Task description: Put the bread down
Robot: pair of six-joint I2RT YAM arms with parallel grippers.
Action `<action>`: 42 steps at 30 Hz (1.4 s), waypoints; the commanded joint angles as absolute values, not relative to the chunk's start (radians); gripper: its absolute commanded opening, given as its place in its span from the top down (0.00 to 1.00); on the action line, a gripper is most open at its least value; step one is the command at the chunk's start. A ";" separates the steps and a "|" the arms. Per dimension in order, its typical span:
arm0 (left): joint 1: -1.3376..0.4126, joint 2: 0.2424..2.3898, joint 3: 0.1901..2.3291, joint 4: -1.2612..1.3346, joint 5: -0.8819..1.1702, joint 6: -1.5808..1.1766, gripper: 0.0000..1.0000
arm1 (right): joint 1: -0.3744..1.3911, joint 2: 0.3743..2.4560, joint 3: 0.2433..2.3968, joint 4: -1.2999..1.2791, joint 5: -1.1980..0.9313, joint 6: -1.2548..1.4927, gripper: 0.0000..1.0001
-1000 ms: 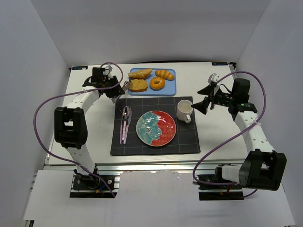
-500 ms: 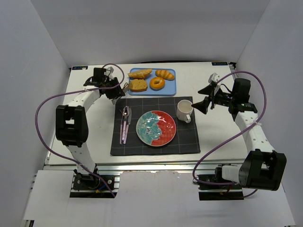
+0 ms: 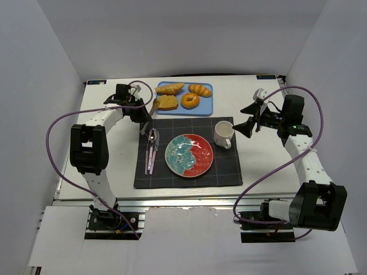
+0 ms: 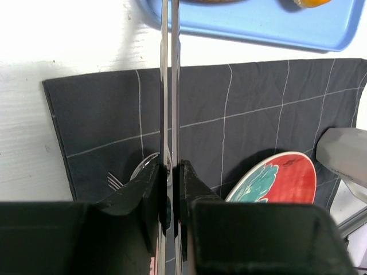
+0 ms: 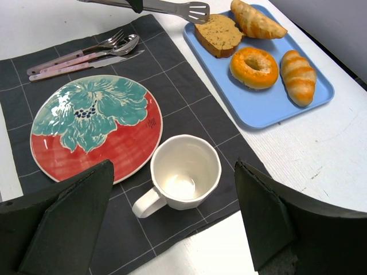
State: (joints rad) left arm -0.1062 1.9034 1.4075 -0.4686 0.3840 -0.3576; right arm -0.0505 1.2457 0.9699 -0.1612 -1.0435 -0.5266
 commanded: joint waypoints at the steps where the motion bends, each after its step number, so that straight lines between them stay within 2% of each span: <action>1: -0.107 1.807 1.445 -0.489 0.400 -0.350 0.87 | -0.058 1.239 0.971 -0.143 -1.066 -0.517 0.11; 12: -0.107 1.525 1.326 -0.465 0.462 -0.429 0.98 | -0.060 1.235 0.977 -0.152 -1.072 -0.517 0.11; 19: -0.121 1.247 0.989 -0.377 0.563 -0.567 0.99 | -0.063 1.238 0.997 -0.172 -1.077 -0.528 0.10; 25: -0.202 1.047 0.796 -0.376 0.627 -0.607 1.00 | -0.064 1.241 1.014 -0.186 -1.077 -0.537 0.11; 29: -0.258 1.006 0.715 -0.359 0.641 -0.644 0.99 | -0.064 1.246 1.023 -0.186 -1.077 -0.537 0.11; 38: -0.318 1.058 0.724 -0.558 0.620 -0.497 0.88 | -0.066 1.244 1.029 -0.199 -1.072 -0.546 0.11; 42: -0.331 1.088 0.729 -0.546 0.604 -0.499 0.74 | -0.066 1.243 1.028 -0.199 -1.071 -0.545 0.11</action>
State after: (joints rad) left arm -0.3191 1.0863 0.7113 -0.5343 0.6071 -0.5339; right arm -0.0597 1.2465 0.9863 -0.1852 -1.0542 -0.5346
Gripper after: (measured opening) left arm 0.257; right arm 0.895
